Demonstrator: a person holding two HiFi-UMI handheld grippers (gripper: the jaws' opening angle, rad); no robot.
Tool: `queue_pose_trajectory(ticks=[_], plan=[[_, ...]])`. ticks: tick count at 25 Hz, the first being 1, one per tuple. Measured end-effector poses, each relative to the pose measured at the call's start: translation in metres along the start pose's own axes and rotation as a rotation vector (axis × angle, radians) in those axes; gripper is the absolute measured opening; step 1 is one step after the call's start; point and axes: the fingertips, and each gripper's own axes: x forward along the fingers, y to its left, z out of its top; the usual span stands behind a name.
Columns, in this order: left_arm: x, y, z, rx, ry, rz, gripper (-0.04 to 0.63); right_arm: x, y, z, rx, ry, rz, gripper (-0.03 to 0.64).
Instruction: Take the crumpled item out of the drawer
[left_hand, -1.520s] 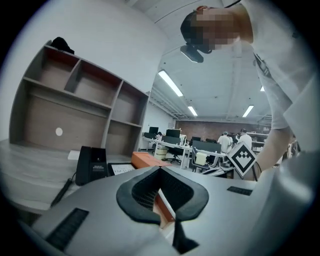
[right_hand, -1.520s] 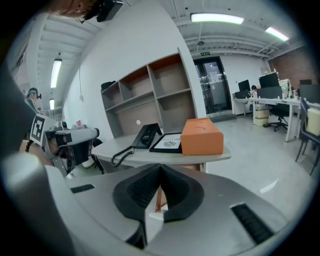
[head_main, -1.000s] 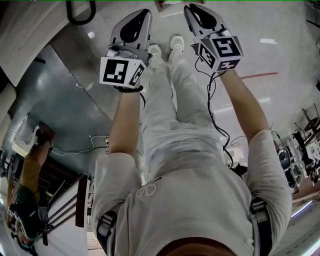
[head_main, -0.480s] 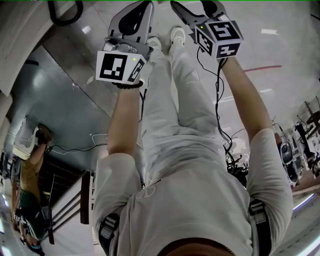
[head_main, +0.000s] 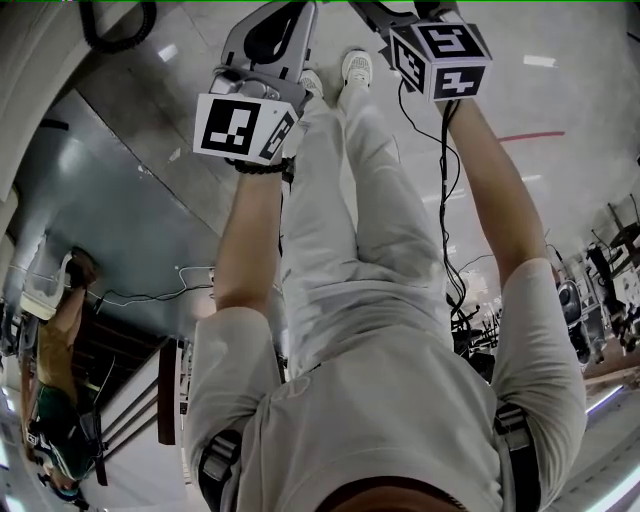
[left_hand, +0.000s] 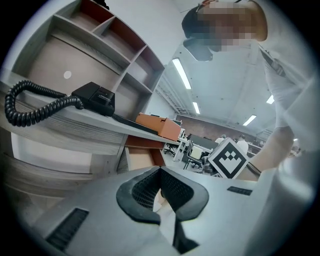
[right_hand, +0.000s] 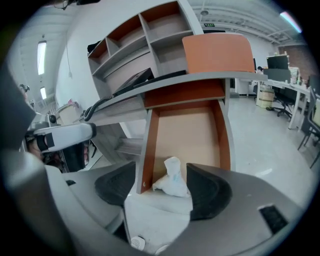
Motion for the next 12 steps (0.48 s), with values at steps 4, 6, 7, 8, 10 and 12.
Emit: queue_pose_trajectory(ticks=[4, 6, 7, 8, 10, 12], plan=[[0.012, 0.004, -0.008, -0.004, 0.001, -0.003, -0.002, 0.011, -0.003, -0.009, 0.002, 0.026, 0.014, 0.353], [0.018, 0.007, -0.009, -0.006, -0.001, -0.008, -0.001, 0.019, -0.003, -0.014, 0.007, 0.048, 0.028, 0.413], [0.02, 0.008, -0.009, -0.007, -0.002, -0.01, -0.002, 0.022, -0.003, -0.014, 0.007, 0.057, 0.03, 0.413], [0.022, 0.009, -0.008, -0.007, -0.001, -0.012, -0.002, 0.024, -0.004, -0.014, 0.005, 0.061, 0.03, 0.413], [0.024, 0.009, -0.007, -0.005, -0.001, -0.015, -0.002, 0.026, -0.006, -0.012, 0.0, 0.063, 0.027, 0.413], [0.026, 0.01, -0.007, -0.005, -0.003, -0.017, -0.001, 0.028, -0.008, -0.01, -0.005, 0.065, 0.022, 0.413]])
